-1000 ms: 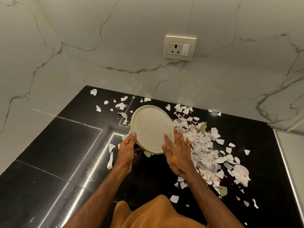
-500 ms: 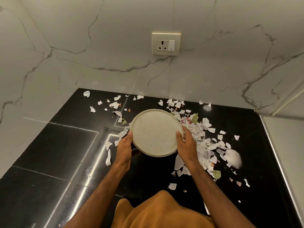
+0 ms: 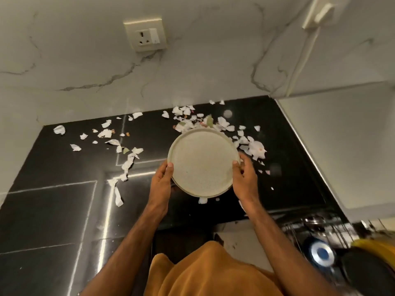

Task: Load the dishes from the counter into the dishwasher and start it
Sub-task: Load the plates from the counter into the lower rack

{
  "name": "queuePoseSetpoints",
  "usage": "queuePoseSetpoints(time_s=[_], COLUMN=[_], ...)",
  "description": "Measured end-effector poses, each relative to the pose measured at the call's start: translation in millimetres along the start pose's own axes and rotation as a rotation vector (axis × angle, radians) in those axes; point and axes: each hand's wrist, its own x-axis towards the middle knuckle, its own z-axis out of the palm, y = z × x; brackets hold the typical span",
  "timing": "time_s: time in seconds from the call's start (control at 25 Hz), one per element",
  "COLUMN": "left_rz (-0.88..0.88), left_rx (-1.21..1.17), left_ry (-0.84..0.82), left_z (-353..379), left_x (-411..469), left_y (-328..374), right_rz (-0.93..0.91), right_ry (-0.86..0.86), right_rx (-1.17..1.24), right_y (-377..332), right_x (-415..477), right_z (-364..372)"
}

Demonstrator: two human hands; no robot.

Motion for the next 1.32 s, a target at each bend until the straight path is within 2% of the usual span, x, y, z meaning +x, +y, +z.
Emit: queuePoseSetpoints(time_s=[0.24, 0.52, 0.6, 0.72, 0.92, 1.04, 1.32], left_rz=[-0.064, -0.14, -0.091, 0.044, 0.347, 0.443, 0.494], left_rx=[0.065, 0.211, 0.286, 0.524, 1.03, 1.245, 1.443], left_ry=[-0.26, -0.613, -0.747, -0.934, -1.063, -1.143, -1.327], left_z=[69.6, 192.2, 223.5, 278.5, 386.4, 452.0, 576.6], left_x=[-47.1, -118.7, -134.2, -143.4, -157.0, -166.5, -175.4], left_y=[-31.6, -79.6, -90.3, -115.2, -171.5, -202.7, -283.5], right_rz=[0.058, 0.249, 0.296, 0.402, 0.576, 0.621, 0.687], right_ry=[0.304, 0.69, 0.782, 0.911, 1.033, 1.055, 0.994], right_rx=[-0.051, -0.004, 0.029, 0.082, 0.134, 0.174, 0.124], right_y=[45.9, 100.1, 115.6, 145.8, 206.2, 241.5, 326.9], right_x=[-81.2, -172.5, -194.5, -223.4, -250.1, -248.9, -225.1], right_z=[-100.8, -222.6, -247.8, -289.8, -363.7, -403.1, -480.2])
